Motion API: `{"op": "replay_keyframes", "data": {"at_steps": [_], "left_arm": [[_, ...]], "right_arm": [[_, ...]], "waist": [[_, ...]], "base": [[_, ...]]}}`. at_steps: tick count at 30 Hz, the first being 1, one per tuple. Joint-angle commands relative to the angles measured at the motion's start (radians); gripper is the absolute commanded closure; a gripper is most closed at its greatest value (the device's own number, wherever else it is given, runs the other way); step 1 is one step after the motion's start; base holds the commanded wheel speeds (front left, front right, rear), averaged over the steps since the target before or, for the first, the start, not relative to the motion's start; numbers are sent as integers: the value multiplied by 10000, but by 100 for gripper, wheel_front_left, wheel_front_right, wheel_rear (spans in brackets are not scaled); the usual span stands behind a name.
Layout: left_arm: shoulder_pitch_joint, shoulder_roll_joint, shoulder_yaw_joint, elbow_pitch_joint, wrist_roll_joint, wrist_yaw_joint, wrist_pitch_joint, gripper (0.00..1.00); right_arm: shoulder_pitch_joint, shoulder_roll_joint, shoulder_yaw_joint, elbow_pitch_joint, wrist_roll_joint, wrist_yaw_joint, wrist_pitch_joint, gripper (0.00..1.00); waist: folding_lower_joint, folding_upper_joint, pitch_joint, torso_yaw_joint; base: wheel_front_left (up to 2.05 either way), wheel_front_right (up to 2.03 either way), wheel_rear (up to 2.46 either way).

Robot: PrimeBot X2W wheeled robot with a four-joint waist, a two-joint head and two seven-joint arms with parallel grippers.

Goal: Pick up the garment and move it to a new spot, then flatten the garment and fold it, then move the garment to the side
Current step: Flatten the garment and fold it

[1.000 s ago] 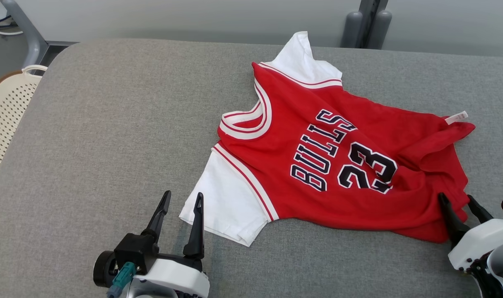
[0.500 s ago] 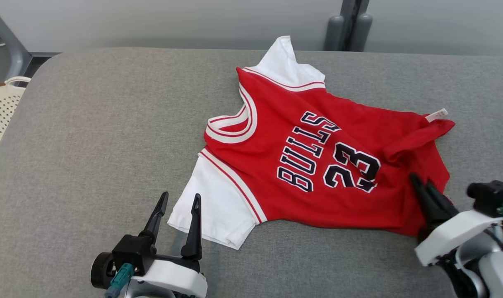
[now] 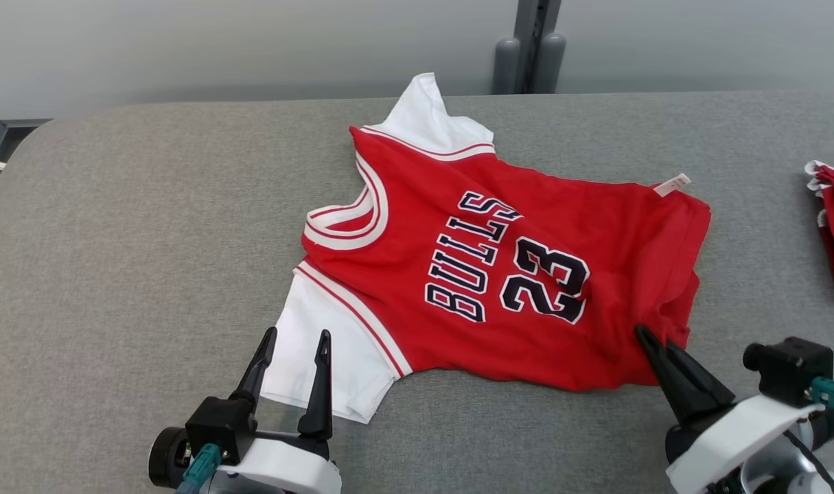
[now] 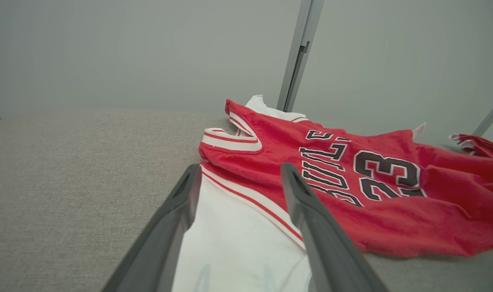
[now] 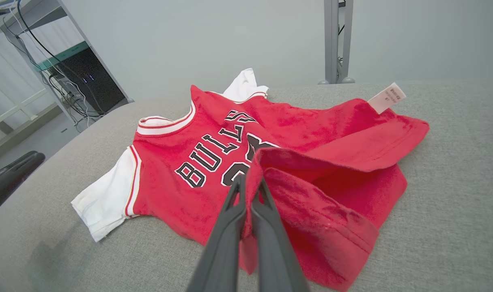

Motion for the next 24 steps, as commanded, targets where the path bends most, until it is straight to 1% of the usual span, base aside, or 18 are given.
{"op": "replay_keyframes", "data": {"at_steps": [1, 7, 11, 16, 18, 24], "left_arm": [[98, 58, 45, -2, 65, -54, -13, 0], [158, 69, 34, 1, 67, -69, -13, 0], [131, 69, -7, 16, 85, -87, -15, 0], [93, 66, -58, 53, 83, -118, -13, 0], [85, 67, -72, 80, 67, -126, -13, 0], [-47, 59, -157, 161, 63, -142, -15, 0]], "right_arm": [[342, 92, -171, -276, 10, 3, 138, 100], [1370, 384, -899, -874, 68, 3, 603, 100], [1817, 575, -1327, -796, 187, 3, 928, 100], [1853, 727, -1747, -347, 114, 3, 940, 100], [1626, 800, -1864, -33, 250, 3, 863, 100], [585, 714, -1794, 1293, 418, 3, 552, 100]], "waist": [[0, 0, -36, -161], [0, 0, -92, -508], [0, 0, -101, -586], [0, 0, -95, -527], [0, 0, -82, -472], [0, 0, -49, -210]], "base": [[0, 0, 0], [0, 0, 0], [0, 0, 0], [0, 0, 0], [0, 0, 0], [0, 0, 0]]}}
